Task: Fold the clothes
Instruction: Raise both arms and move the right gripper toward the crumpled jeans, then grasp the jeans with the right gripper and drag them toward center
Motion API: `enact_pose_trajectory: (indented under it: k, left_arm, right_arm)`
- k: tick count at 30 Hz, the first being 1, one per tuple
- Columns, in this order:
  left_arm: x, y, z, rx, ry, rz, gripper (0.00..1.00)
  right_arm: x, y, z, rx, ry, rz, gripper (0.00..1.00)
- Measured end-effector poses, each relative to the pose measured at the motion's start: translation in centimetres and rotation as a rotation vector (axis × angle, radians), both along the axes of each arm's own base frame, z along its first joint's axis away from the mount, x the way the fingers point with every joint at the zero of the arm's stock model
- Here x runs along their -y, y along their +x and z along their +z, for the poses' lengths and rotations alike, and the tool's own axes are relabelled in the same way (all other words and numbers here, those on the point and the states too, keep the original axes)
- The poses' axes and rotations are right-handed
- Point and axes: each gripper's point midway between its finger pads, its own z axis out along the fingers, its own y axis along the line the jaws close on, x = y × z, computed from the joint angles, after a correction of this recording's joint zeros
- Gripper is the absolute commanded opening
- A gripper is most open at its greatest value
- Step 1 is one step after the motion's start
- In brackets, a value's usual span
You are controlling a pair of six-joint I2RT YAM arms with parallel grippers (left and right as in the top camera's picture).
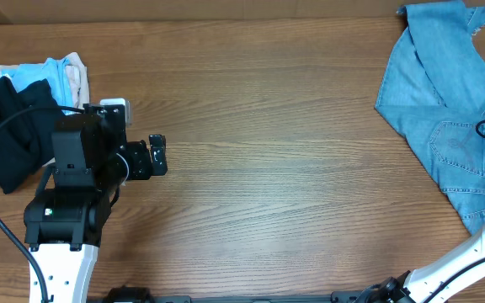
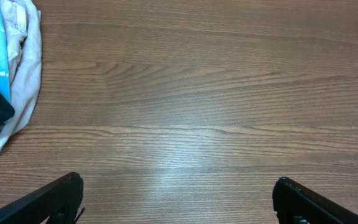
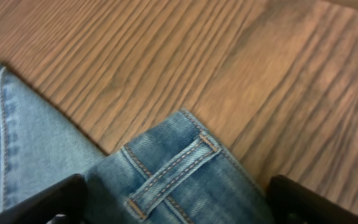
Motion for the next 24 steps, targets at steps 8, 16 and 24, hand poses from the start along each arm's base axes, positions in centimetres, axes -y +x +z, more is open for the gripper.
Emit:
enact_pose_trajectory:
  k: [8,16,24]
  left_arm:
    - [0.0,0.0,0.0,0.0,-0.003,0.002,1.0]
    - [0.0,0.6,0.7,0.037,-0.004,0.002,1.0]
    - [0.0,1.1,1.1,0.063,-0.004,0.003,1.0]
  right_arm:
    - [0.1,-0.3,-0.1,-0.009,0.009,-0.006,0.04]
    - [-0.4,-0.2,2.3,0.01,0.01,0.006,0.04]
    - [-6.1,-0.1,13.6,0.06,-0.001,0.105,0.04]
